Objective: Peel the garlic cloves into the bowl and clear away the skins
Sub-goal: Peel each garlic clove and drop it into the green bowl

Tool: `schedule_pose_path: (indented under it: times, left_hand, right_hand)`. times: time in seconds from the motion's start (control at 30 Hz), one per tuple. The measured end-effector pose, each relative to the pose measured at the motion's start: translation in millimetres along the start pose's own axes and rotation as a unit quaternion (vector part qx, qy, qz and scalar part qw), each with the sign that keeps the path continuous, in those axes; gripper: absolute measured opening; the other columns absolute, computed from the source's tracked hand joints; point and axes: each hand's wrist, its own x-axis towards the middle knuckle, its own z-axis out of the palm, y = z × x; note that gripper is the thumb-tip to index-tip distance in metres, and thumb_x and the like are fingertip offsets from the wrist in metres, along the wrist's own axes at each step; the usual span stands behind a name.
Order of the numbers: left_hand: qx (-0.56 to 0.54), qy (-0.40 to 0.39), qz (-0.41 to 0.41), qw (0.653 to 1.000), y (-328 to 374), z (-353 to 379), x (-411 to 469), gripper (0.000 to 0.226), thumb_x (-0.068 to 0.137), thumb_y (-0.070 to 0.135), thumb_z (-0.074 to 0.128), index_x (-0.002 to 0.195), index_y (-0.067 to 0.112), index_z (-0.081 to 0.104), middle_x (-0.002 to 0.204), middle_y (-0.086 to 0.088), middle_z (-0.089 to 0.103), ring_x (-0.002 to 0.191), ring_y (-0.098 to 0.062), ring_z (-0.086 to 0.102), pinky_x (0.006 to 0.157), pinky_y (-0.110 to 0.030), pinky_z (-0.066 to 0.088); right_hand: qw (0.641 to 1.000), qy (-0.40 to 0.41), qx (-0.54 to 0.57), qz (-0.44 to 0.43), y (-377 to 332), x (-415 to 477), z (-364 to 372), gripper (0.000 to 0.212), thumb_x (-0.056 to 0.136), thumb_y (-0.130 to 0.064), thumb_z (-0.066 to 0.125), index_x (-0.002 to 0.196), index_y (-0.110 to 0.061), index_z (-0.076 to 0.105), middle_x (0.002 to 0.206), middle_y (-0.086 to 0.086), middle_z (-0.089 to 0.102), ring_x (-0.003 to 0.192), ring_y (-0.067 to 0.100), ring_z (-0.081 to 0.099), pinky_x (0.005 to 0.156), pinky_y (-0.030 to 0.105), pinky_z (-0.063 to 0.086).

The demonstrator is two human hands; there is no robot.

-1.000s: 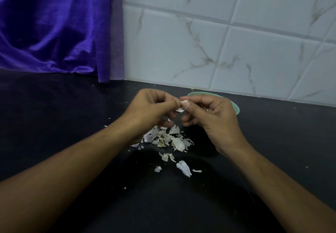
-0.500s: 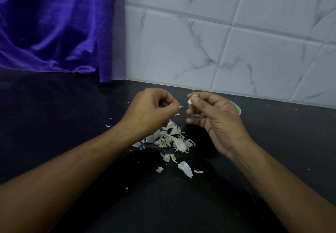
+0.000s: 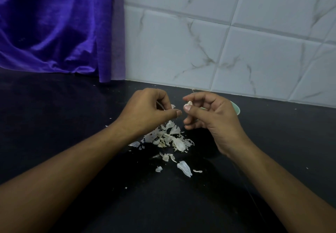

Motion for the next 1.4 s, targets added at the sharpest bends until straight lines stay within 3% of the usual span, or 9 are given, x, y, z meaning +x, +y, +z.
schedule_pose_path:
  times: [0.13, 0.23, 0.4, 0.6, 0.8, 1.03, 1.2, 1.27, 1.4]
  left_hand:
    - [-0.110, -0.049, 0.002, 0.993, -0.1, -1.1, 2.1, 0.013, 0.085, 0.012, 0.081, 0.082, 0.021, 0.072, 0.080, 0.004, 0.076, 0.076, -0.018, 0.073, 0.074, -0.039, 0.061]
    - [-0.180, -0.077, -0.005, 0.981, 3.8, -1.1, 0.4, 0.012, 0.085, 0.016, 0.067, 0.088, 0.020, 0.079, 0.084, -0.006, 0.077, 0.079, -0.026, 0.071, 0.082, -0.049, 0.061]
    - [-0.187, -0.090, 0.005, 0.978, 4.8, 2.3, -2.4, 0.022, 0.091, 0.040, 0.078, 0.088, 0.018, 0.077, 0.079, -0.007, 0.076, 0.072, -0.016, 0.067, 0.070, -0.037, 0.054]
    - [-0.237, -0.123, -0.005, 0.964, 5.9, 0.9, 0.7, 0.016, 0.101, 0.018, 0.066, 0.091, 0.007, 0.072, 0.076, 0.001, 0.071, 0.070, -0.008, 0.064, 0.066, -0.031, 0.059]
    - [-0.103, -0.068, 0.034, 0.992, 0.8, -0.6, -1.0, 0.026, 0.107, 0.029, 0.055, 0.087, 0.015, 0.063, 0.075, -0.001, 0.069, 0.072, -0.021, 0.071, 0.070, -0.046, 0.062]
    - [0.001, -0.024, 0.051, 0.998, 3.0, -3.6, 0.5, 0.052, 0.105, 0.045, 0.055, 0.065, 0.014, 0.064, 0.058, -0.003, 0.067, 0.056, -0.021, 0.063, 0.063, -0.046, 0.054]
    - [-0.001, -0.030, 0.058, 0.998, -2.2, -2.6, 1.7, 0.014, 0.101, 0.028, 0.066, 0.102, 0.030, 0.080, 0.078, 0.012, 0.077, 0.067, -0.002, 0.071, 0.074, -0.039, 0.062]
    - [-0.011, -0.029, 0.052, 0.998, -1.5, -1.9, 0.8, 0.019, 0.099, 0.021, 0.070, 0.112, 0.030, 0.079, 0.083, 0.017, 0.078, 0.069, 0.001, 0.072, 0.079, -0.037, 0.063]
    - [-0.016, -0.013, 0.037, 0.999, 3.3, -6.2, -1.1, 0.006, 0.086, 0.034, 0.084, 0.085, 0.029, 0.080, 0.067, 0.015, 0.074, 0.063, 0.000, 0.071, 0.075, -0.040, 0.063]
  right_hand:
    - [0.997, 0.008, -0.071, -0.038, 0.7, -0.2, 1.8, 0.017, 0.092, 0.005, 0.070, 0.100, -0.009, 0.064, 0.079, 0.001, 0.063, 0.056, 0.024, 0.066, 0.056, 0.036, 0.059]
    - [0.995, 0.003, -0.087, -0.052, 2.0, 0.6, -0.8, 0.019, 0.092, 0.005, 0.070, 0.096, -0.012, 0.061, 0.084, 0.000, 0.062, 0.053, 0.023, 0.062, 0.056, 0.037, 0.056]
    - [0.993, -0.022, -0.095, -0.072, 6.4, -0.4, 0.4, 0.014, 0.091, -0.002, 0.075, 0.094, -0.012, 0.068, 0.082, 0.005, 0.065, 0.056, 0.033, 0.054, 0.053, 0.028, 0.055]
    - [0.995, -0.029, -0.068, -0.063, 3.1, 0.3, -0.3, 0.021, 0.085, 0.007, 0.077, 0.097, -0.009, 0.071, 0.085, 0.014, 0.075, 0.057, 0.021, 0.067, 0.057, 0.032, 0.060]
    - [0.999, 0.006, -0.010, -0.034, 0.3, 0.2, 0.3, 0.017, 0.090, 0.002, 0.074, 0.106, -0.002, 0.073, 0.078, 0.012, 0.072, 0.058, 0.021, 0.069, 0.058, 0.033, 0.062]
    - [1.000, -0.005, -0.015, -0.006, 1.0, 0.6, 0.0, 0.019, 0.101, -0.004, 0.061, 0.118, -0.003, 0.070, 0.102, 0.015, 0.078, 0.067, 0.022, 0.074, 0.062, 0.031, 0.063]
    - [1.000, -0.004, -0.014, -0.006, -0.2, 1.0, -0.7, 0.016, 0.104, -0.007, 0.057, 0.115, -0.004, 0.069, 0.104, 0.011, 0.078, 0.070, 0.024, 0.075, 0.063, 0.031, 0.063]
    - [1.000, 0.011, -0.016, -0.015, -0.2, 1.6, -1.9, 0.015, 0.102, -0.007, 0.062, 0.113, -0.003, 0.071, 0.103, 0.008, 0.077, 0.072, 0.024, 0.073, 0.063, 0.033, 0.064]
    - [1.000, 0.028, 0.003, -0.008, -1.6, 2.1, -3.1, 0.013, 0.099, -0.006, 0.065, 0.110, -0.002, 0.071, 0.093, 0.007, 0.074, 0.065, 0.020, 0.069, 0.060, 0.032, 0.063]
